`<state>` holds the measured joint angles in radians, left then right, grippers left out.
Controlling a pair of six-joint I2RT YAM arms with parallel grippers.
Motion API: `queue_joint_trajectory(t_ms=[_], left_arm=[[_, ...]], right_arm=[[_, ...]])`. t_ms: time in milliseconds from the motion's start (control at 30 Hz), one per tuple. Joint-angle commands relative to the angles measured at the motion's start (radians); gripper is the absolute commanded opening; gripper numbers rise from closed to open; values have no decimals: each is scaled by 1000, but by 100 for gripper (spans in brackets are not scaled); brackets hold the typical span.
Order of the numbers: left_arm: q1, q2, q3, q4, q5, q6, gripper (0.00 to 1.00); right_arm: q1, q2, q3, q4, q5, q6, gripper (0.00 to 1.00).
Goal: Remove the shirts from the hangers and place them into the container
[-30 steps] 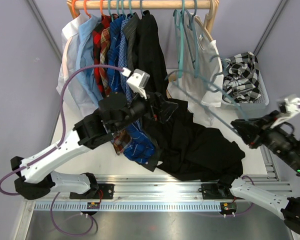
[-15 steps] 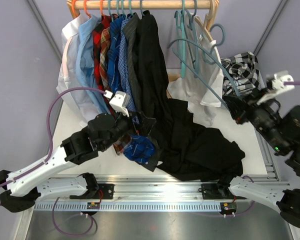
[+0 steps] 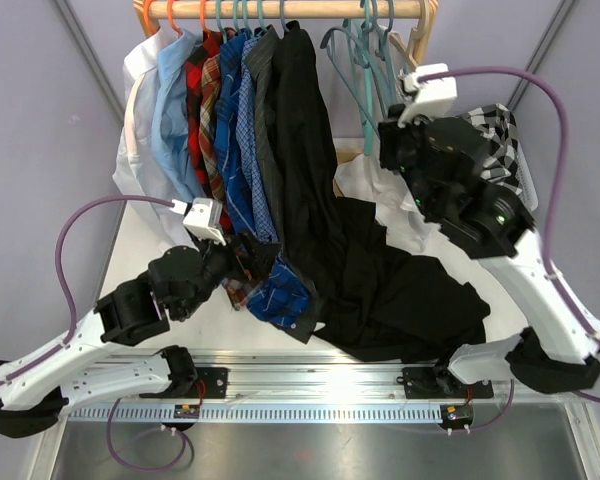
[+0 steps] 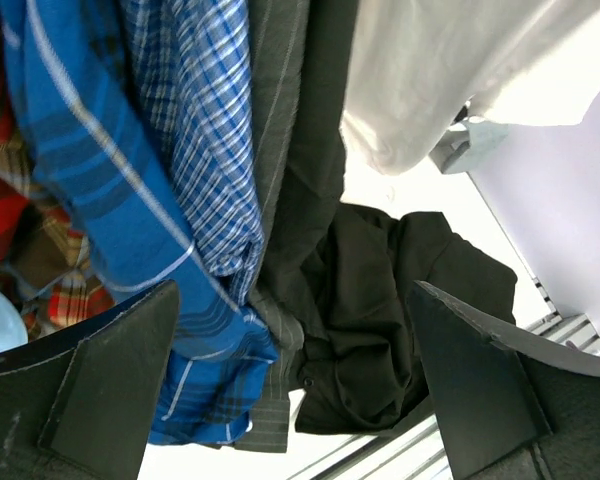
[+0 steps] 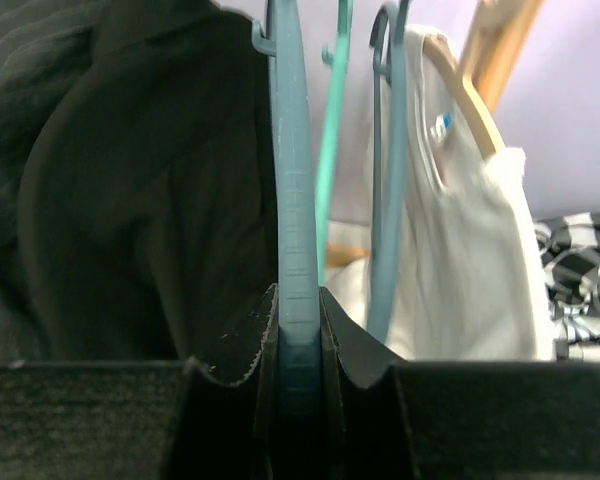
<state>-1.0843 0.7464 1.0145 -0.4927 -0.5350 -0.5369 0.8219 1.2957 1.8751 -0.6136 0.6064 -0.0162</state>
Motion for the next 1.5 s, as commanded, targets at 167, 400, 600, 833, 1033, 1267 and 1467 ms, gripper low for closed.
queue_joint_trajectory(t_ms=[167, 400, 600, 833, 1033, 1267, 1467], left_arm=[[-16, -64, -48, -43, -75, -72, 99], [-17, -122, -59, -86, -89, -90, 99], [-17, -156, -65, -109, -91, -98, 99], [-17, -173, -71, -119, -92, -106, 99], [-17, -174, -68, -122, -94, -109, 99], [-17, -159, -54, -122, -97, -101, 99], [-17, -145, -50, -118, -94, -98, 99]], right_arm=[[0, 328, 317, 106, 107, -91, 0], [-6, 487, 503, 45, 131, -58, 0], [-36, 458, 380, 101, 201, -10, 0], [-89, 419, 265, 74, 205, 88, 0], [-113, 354, 151, 81, 135, 131, 4], [-113, 240, 202, 81, -117, 139, 72], [-98, 162, 300, -58, -316, 205, 87]])
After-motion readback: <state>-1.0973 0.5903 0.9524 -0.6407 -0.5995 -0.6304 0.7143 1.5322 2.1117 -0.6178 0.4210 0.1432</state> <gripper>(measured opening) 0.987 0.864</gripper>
